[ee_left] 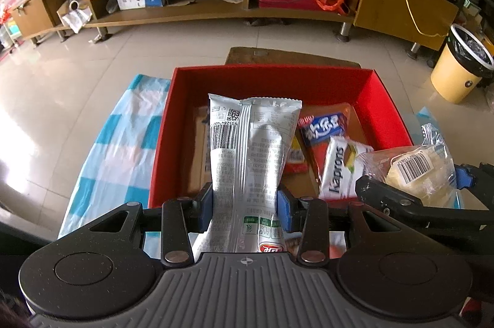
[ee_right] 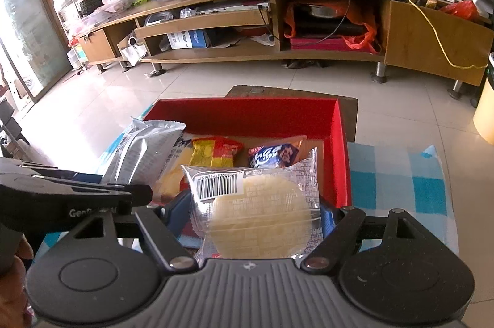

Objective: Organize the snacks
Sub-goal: 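Lower both items into the red box and open both tools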

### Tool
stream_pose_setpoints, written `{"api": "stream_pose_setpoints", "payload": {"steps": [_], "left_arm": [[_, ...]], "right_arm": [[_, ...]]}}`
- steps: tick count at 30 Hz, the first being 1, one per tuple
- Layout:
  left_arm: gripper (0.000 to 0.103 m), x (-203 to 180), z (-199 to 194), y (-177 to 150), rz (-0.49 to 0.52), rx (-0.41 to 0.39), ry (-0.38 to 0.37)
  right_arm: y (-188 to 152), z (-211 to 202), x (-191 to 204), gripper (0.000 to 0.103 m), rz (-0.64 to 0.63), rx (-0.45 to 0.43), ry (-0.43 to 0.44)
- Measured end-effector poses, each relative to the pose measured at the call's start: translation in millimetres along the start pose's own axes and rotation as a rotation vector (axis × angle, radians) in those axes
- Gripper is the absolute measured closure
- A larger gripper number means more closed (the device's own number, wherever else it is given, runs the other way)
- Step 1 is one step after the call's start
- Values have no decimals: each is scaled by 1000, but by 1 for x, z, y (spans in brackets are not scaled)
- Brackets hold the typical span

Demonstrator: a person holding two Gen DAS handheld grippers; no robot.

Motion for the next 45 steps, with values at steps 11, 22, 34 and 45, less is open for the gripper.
{"api": "stream_pose_setpoints", "payload": {"steps": [11,22,34,45], "left_arm": [[53,1,33,27,-6,13,27],[52,4,56,35,-11,31,66],[35,7,57,36,-2,8,103],[30,8,51,37,-4,-3,107]], "right_arm": [[22,39,-17,27,-2,23,-25],[31,73,-20,27,-14,26,-14],[35,79,-28,22,-5,28,-45],[38,74,-27,21,-30,-4,-73]]}}
Point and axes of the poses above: each gripper's, at about its wrist camera, not at the fingertips, and z roughly the way its jaws point, x to its left, y to its top, the point moved 7 cm from there along z, roughly the way its jaws point, and after that the axes turned 3 degrees about y, right-handed, at the moved point
